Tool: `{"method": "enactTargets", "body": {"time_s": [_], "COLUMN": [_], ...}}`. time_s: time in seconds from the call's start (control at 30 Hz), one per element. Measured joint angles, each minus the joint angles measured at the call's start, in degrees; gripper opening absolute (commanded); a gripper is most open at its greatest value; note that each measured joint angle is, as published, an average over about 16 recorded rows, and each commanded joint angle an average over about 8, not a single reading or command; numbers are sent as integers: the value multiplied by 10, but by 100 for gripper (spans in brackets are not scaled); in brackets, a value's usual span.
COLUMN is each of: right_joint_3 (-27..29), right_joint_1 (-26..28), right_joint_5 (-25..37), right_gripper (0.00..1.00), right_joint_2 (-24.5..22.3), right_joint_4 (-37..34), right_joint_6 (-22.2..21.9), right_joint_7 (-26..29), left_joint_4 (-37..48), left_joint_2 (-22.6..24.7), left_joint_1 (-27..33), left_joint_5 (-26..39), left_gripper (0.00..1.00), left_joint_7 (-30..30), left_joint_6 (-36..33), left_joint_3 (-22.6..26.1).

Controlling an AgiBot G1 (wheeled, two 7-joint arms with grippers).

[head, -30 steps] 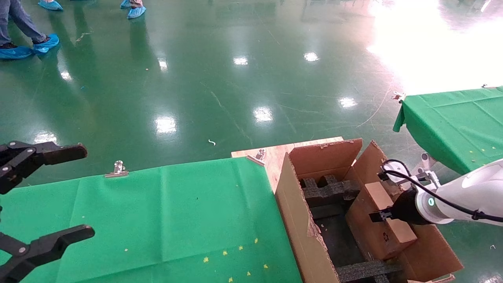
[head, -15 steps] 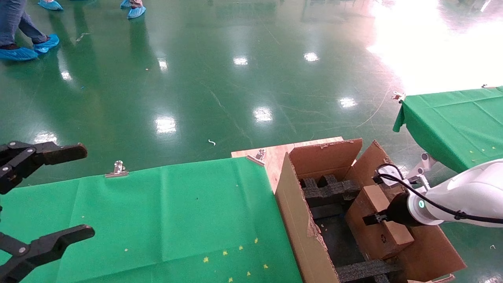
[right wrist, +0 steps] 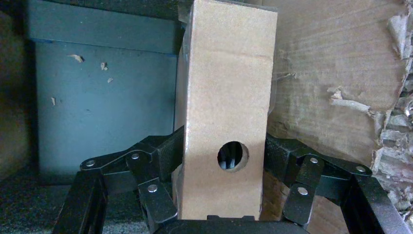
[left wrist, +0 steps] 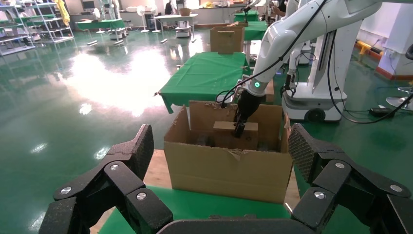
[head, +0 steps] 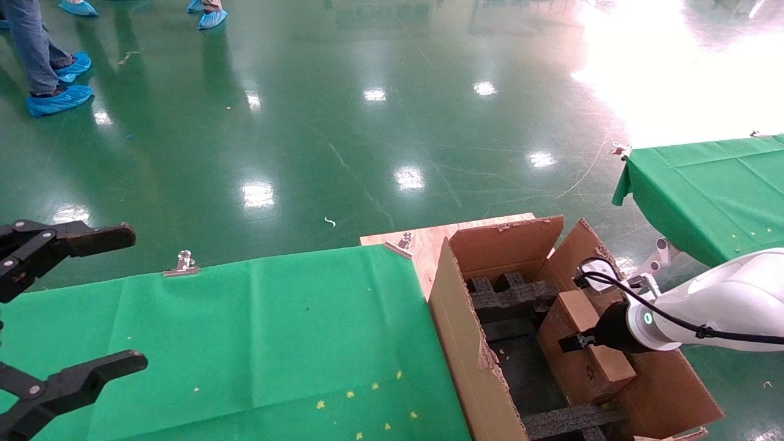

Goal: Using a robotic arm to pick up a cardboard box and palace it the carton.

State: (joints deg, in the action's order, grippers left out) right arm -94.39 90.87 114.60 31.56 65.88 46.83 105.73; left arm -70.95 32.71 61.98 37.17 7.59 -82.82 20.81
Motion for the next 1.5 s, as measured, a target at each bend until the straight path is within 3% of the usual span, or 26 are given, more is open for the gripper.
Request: {"method": "enactTargets", "body": {"time_s": [0.93, 1.5], "right_joint_3": [2, 53], "right_joint_1": [12, 103], "right_joint_5": [12, 19], "right_gripper": [100, 100], "right_joint_2": [-6, -16], "right_joint_4": [11, 59], "right_joint_6": [4, -25], "right_joint_7": [-1, -20], "left_joint_4": [0, 0], "left_joint_2": [0, 0], "left_joint_1": [0, 0], "left_joint_5": [0, 0], "left_gripper": [100, 100], "left_joint_7": [0, 0], "left_joint_6": [0, 0], "left_joint_3": [0, 0]}}
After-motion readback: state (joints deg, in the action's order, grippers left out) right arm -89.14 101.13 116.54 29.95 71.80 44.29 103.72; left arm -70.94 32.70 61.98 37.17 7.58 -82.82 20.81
